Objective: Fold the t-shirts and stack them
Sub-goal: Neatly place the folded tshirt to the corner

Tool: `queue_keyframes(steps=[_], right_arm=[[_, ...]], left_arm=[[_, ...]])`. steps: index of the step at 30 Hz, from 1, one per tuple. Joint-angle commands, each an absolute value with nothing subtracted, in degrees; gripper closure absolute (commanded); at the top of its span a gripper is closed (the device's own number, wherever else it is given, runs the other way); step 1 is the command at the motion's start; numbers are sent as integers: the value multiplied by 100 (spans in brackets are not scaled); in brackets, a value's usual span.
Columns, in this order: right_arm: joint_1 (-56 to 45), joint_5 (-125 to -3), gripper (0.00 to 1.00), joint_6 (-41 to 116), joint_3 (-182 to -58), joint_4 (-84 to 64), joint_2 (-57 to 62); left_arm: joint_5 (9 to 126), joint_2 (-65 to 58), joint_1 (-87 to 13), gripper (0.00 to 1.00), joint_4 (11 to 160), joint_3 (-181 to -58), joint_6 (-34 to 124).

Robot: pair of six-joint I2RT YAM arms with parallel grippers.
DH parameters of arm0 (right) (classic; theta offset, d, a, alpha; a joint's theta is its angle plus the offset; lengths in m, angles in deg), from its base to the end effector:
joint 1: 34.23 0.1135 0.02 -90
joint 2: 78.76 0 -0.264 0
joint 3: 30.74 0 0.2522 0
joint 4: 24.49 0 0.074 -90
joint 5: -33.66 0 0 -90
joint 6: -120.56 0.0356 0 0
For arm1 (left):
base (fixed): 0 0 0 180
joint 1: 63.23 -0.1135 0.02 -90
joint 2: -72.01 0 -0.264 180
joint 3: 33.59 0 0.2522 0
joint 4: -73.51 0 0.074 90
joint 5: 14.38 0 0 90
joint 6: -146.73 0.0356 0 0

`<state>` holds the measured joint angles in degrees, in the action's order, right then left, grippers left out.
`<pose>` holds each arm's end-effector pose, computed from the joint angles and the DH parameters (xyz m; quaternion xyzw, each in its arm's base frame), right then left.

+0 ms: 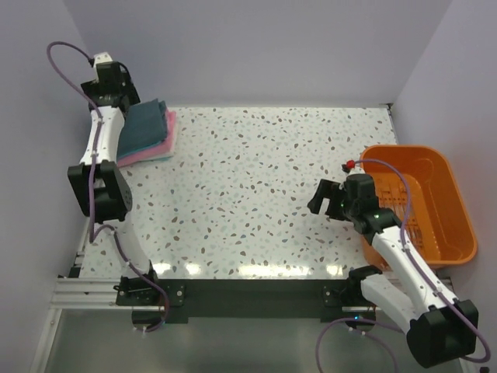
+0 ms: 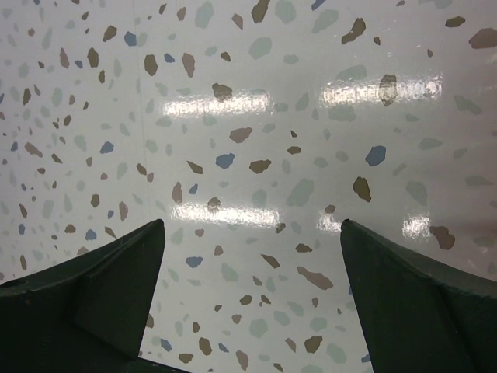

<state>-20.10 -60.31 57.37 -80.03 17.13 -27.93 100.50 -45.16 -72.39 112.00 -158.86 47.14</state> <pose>0.1790 0.0476 0.2365 0.0876 0.9130 0.1687 0.3610 0.4734 0.0915 0.3301 -0.2437 0.8186 0.1851 0.4861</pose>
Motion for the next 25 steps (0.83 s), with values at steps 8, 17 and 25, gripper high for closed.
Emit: queue_keyframes(steps=[8, 17, 25], right_arm=[[-1990, -5994, 1, 6167, -8107, 1626, -3384], [-1990, -6012, 1, 6264, -7878, 1379, -3622], [-1990, -5863, 1, 6361, -7728, 1151, -4105]], left_arm=[[9506, -792, -4218, 0, 10626, -12008, 2845], [9417, 28, -2719, 0, 10608, -9693, 2078], [9777, 1021, -2710, 0, 10546, -9288, 2095]])
